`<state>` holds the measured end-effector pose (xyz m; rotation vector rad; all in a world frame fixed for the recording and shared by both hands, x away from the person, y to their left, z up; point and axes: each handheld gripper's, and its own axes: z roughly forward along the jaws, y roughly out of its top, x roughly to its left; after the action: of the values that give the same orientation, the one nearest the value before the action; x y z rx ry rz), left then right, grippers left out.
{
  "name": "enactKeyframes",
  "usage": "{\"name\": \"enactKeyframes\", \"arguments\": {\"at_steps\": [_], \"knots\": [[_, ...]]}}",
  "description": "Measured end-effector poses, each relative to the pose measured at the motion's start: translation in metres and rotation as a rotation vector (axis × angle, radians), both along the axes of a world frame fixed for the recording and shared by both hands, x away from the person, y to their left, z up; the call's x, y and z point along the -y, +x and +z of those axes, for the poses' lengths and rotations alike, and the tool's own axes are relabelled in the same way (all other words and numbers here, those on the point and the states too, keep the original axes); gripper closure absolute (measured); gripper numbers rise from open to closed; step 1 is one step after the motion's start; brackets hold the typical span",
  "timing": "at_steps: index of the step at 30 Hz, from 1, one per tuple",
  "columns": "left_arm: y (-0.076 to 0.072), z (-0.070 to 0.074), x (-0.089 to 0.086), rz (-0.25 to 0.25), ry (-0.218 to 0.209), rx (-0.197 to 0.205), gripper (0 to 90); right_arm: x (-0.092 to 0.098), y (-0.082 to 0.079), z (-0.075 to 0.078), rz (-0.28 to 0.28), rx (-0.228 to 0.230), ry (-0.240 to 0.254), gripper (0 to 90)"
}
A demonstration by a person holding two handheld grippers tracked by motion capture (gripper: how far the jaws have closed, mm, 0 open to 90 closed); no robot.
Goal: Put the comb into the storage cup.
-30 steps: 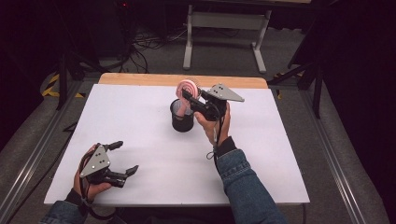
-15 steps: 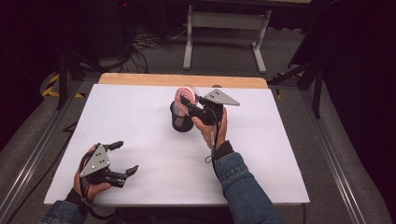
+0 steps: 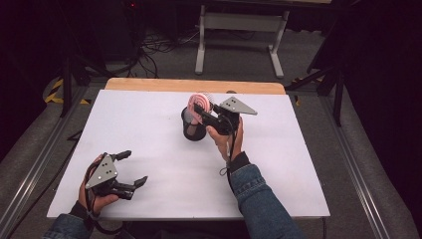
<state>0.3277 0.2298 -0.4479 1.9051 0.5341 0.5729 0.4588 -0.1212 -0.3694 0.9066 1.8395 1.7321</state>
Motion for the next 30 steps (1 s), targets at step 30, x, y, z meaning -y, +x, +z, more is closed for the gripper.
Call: {"name": "enactKeyframes", "arguments": {"at_steps": [30], "knots": [[0.000,-0.001,0.002,-0.004,0.021,-0.004,5.2,0.016,-0.001,-0.016,-0.074,-0.006,-0.028,60.4]]}}
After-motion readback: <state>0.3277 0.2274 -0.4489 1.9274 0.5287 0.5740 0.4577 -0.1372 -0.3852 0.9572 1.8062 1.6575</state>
